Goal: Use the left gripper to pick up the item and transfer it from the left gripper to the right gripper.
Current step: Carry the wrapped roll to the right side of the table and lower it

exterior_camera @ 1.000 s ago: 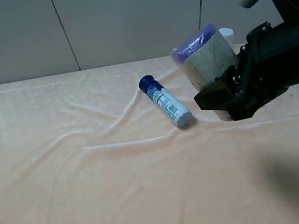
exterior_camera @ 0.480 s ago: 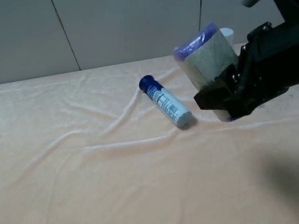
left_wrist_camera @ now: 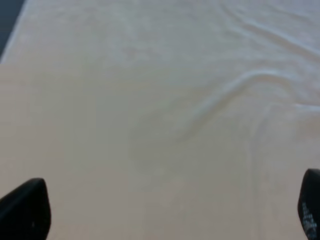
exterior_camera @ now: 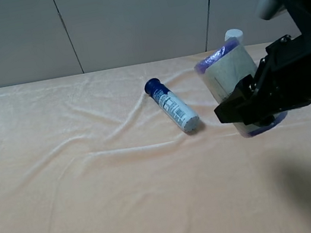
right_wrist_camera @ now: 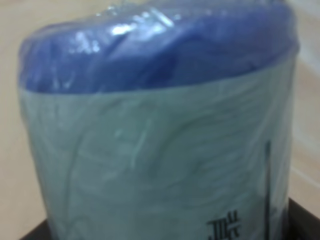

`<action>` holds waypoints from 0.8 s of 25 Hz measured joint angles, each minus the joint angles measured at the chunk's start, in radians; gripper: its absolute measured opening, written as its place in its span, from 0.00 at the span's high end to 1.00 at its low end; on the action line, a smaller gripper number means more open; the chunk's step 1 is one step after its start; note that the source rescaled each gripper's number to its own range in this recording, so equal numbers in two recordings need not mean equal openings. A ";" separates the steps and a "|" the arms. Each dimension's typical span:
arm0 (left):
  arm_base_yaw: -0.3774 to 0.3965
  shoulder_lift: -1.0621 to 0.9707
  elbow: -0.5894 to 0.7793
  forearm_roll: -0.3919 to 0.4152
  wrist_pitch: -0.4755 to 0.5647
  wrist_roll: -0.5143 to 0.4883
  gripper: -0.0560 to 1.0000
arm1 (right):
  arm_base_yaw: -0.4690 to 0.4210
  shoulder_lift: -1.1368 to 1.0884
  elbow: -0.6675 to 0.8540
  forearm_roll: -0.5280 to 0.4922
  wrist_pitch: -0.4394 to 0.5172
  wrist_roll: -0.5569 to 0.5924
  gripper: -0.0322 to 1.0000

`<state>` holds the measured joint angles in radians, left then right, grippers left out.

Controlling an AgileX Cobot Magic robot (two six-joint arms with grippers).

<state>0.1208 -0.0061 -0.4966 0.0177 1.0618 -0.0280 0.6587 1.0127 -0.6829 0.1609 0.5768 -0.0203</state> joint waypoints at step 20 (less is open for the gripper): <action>0.022 0.000 0.000 0.000 0.000 0.001 0.01 | -0.305 0.332 -0.022 -0.078 0.058 0.064 0.94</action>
<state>0.1431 -0.0061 -0.4966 0.0177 1.0618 -0.0270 0.3534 1.3450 -0.7047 0.0827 0.6347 0.0438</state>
